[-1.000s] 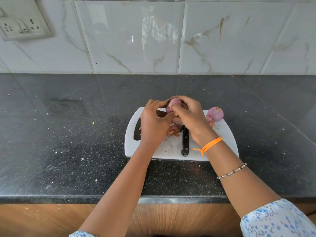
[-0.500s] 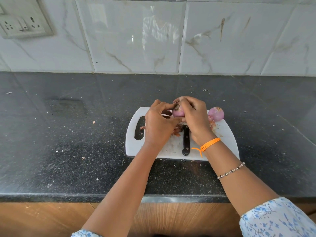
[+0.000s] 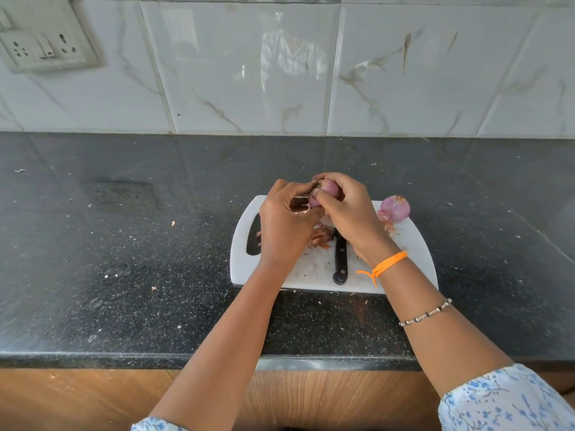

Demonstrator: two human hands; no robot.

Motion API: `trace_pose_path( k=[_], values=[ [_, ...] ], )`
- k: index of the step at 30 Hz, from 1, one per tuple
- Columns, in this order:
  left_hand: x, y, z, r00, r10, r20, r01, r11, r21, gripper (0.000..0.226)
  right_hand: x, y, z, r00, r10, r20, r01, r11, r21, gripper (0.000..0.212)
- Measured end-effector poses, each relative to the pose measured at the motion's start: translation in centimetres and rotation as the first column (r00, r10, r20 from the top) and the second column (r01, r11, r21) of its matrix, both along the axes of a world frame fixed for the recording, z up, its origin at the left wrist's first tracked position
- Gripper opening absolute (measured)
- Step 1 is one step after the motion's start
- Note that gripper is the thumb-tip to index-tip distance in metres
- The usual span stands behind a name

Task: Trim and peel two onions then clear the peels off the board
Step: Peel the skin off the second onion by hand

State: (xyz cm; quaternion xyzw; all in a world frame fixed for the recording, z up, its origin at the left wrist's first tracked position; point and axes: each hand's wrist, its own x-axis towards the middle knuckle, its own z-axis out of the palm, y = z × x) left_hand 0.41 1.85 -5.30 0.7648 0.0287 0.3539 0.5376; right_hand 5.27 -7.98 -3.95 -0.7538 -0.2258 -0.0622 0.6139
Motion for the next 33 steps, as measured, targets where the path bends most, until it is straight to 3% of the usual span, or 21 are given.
trace_pose_path(
  k=[3,5,8,14,18,23,27,29,33],
  values=[
    [0.0,0.0,0.1,1.0,-0.015,-0.017,0.015,1.0,-0.014,0.027,0.2,0.0,-0.3,0.997,-0.037,0.074,0.04,0.999,-0.032,0.011],
    [-0.1,-0.3,0.0,0.999,-0.034,-0.014,0.034,0.999,0.002,0.031,0.2,0.0,-0.3,0.993,-0.075,0.091,0.077,0.997,-0.016,0.018],
    [0.0,-0.5,-0.1,0.999,-0.043,-0.011,0.043,0.999,0.017,0.037,0.2,-0.2,0.0,0.997,-0.079,0.024,0.078,0.996,0.043,0.029],
    [0.3,0.3,-0.4,0.999,-0.045,-0.013,0.045,0.999,-0.005,0.05,-0.1,-0.4,0.7,0.926,0.23,-0.298,-0.112,0.924,0.367,0.027],
    [0.1,0.1,-0.1,0.997,-0.072,-0.031,0.07,0.995,-0.066,0.051,-0.4,-0.2,0.7,0.915,0.28,-0.29,-0.161,0.913,0.375,0.023],
    [-0.2,-0.1,0.2,0.998,-0.051,-0.044,0.048,0.997,-0.052,0.045,-0.7,0.0,0.2,0.993,0.049,-0.105,-0.03,0.984,0.173,0.016],
    [-0.1,-0.7,0.1,0.996,-0.069,-0.06,0.067,0.997,-0.033,0.048,-0.3,0.2,-0.1,0.986,-0.114,-0.122,0.138,0.969,0.204,0.023],
    [0.0,-0.8,0.1,0.996,-0.068,-0.06,0.067,0.997,-0.027,0.051,-0.1,0.0,0.1,0.977,-0.071,-0.201,0.124,0.956,0.265,0.028],
    [0.0,-0.3,0.2,0.996,-0.068,-0.055,0.061,0.991,-0.121,0.05,0.0,-0.3,0.4,0.952,0.167,-0.255,-0.077,0.941,0.331,0.028]
  ],
)
